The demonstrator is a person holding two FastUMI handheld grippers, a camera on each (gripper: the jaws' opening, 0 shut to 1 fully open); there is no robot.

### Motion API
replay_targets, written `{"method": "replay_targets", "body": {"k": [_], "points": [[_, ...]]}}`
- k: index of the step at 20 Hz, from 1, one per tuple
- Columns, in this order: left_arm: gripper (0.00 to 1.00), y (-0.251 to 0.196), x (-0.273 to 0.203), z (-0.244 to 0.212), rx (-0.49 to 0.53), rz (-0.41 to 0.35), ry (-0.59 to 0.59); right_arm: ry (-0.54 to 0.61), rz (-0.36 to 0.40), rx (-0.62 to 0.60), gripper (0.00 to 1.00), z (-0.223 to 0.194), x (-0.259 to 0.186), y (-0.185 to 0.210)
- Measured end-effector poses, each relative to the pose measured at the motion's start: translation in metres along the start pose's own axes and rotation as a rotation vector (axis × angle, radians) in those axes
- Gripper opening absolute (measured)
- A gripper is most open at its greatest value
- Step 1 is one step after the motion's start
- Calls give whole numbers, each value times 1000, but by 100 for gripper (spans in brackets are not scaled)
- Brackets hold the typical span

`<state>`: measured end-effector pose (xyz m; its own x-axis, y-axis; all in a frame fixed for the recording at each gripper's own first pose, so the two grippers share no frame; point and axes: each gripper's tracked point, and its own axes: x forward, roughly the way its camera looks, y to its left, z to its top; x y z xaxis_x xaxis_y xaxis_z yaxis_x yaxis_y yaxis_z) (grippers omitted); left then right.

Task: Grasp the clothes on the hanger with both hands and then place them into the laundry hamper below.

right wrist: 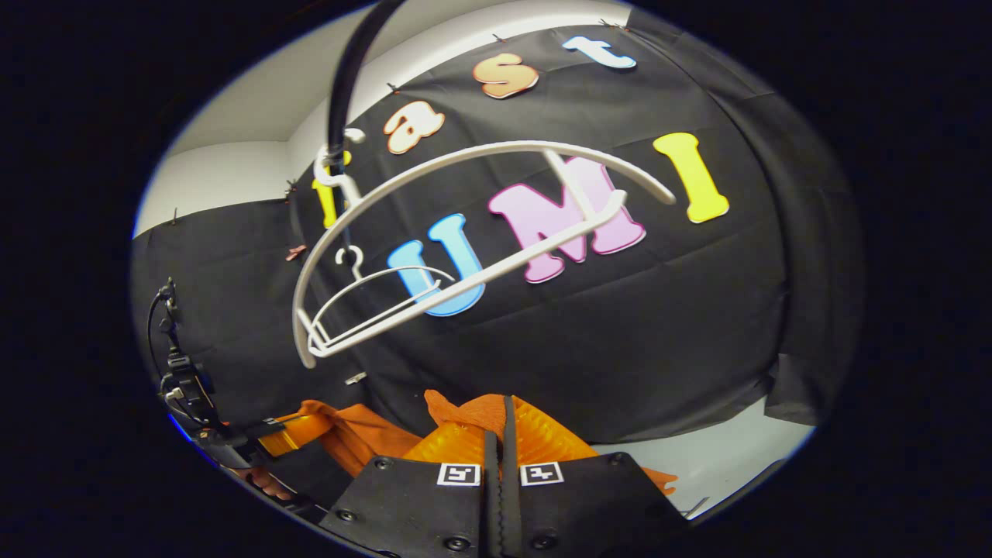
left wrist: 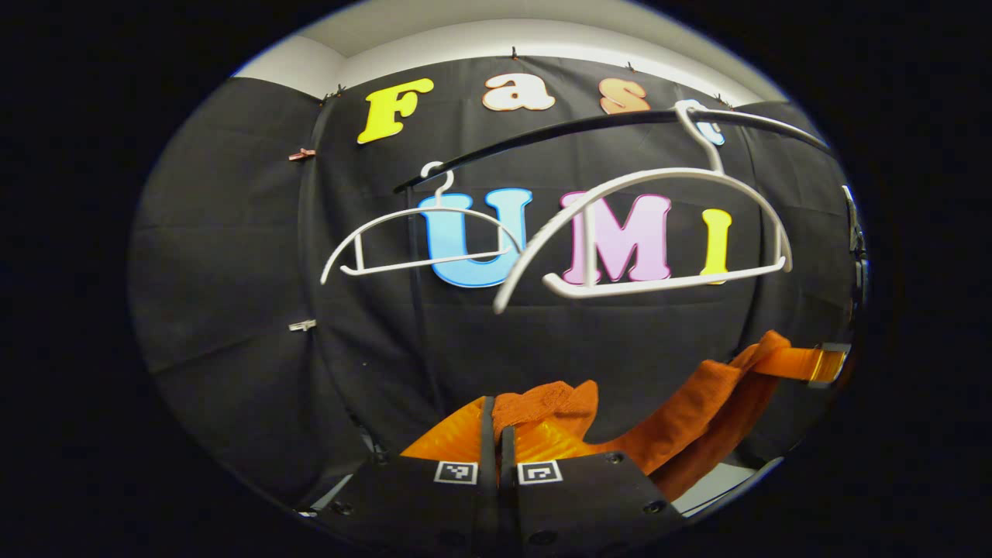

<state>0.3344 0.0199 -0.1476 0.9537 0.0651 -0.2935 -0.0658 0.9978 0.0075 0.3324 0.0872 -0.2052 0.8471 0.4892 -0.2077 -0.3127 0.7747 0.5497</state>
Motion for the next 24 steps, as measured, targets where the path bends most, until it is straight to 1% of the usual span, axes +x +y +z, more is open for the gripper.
{"method": "replay_targets", "body": {"k": [2,4,7,8,10,13,15,19,22,24], "points": [[5,-24,-3,12,-34,-61,-20,10,31,-24,4,-2,-1,16],[5,-45,-7,23,-67,-119,-34,25,47,-20,4,-4,-3,23],[5,-66,-13,36,-81,-196,-76,17,89,-39,4,5,-12,40],[5,-71,-13,36,-73,-210,-84,15,103,-46,4,7,-13,43],[5,-70,-7,19,-54,-205,-67,42,96,-67,4,-3,-10,34],[4,-77,8,-28,-41,-207,5,117,36,-74,5,-41,-2,-5],[5,-83,19,-69,-23,-214,68,183,-13,-79,4,-76,4,-31],[5,-92,36,-152,20,-228,214,343,-107,-106,4,-154,12,-86],[5,-94,46,-217,68,-214,337,459,-189,-138,5,-210,6,-124],[5,-93,51,-258,65,-203,429,535,-237,-174,5,-241,0,-145]]}}
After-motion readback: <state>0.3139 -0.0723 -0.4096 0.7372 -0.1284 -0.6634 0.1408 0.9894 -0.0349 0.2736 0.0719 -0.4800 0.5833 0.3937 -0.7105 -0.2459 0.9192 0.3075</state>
